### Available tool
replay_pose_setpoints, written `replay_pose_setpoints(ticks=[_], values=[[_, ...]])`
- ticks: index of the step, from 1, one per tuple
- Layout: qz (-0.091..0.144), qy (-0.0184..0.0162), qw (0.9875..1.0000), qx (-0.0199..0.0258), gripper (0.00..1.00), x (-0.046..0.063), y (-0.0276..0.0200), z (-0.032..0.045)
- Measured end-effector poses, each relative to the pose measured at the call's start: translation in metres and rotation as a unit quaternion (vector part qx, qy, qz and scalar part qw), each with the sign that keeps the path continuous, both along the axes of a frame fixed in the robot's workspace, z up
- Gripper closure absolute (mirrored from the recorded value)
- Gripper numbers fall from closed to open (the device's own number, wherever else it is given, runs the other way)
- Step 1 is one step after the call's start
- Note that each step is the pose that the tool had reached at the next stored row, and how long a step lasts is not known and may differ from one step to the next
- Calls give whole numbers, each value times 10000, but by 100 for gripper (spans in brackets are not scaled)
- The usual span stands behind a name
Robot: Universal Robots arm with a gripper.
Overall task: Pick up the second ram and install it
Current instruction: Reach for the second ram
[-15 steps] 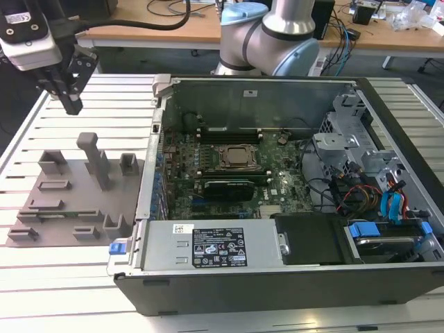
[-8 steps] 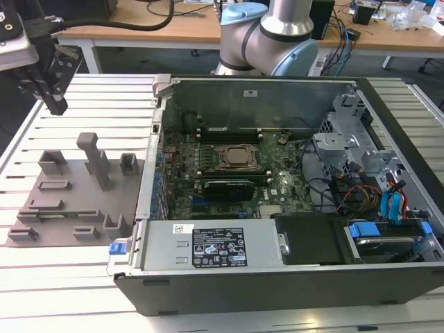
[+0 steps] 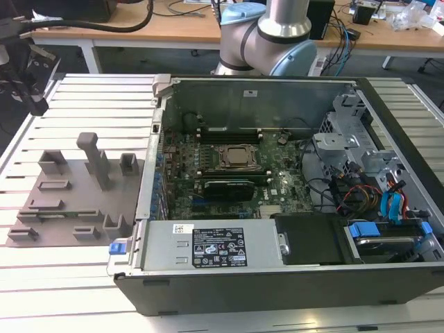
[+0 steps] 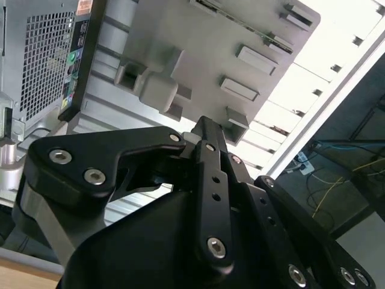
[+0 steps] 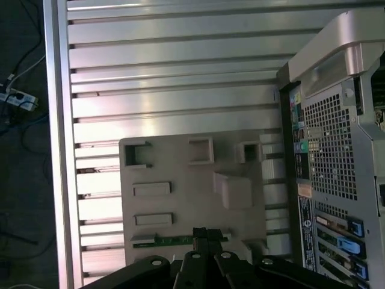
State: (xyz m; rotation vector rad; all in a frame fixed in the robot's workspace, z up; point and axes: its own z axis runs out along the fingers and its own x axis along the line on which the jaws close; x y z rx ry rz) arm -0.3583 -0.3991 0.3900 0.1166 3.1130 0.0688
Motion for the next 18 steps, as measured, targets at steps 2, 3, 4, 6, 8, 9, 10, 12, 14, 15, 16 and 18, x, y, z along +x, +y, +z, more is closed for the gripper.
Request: replay_pose_setpoints(ticks=[2,3,4,6,8,9,10,12,14,15,16,18], values=[[1,0,10000,-1,90,-51,-50,-7],[0,0,10000,-5,90,-66,-87,-11],[0,0,10000,-12,90,-71,-136,-16],[1,0,10000,-21,90,-69,-216,-27],[0,1,10000,-34,90,-63,-245,-29],[0,0,10000,-33,90,-63,-292,-32],[0,0,10000,-34,90,-63,-358,-35],[1,0,10000,-34,90,-62,-418,-40],[0,0,10000,-35,90,-63,-462,-45],[0,0,10000,-35,90,-63,-477,-47],[0,0,10000,-35,90,-63,-503,-51],[0,0,10000,-36,90,-63,-551,-59]])
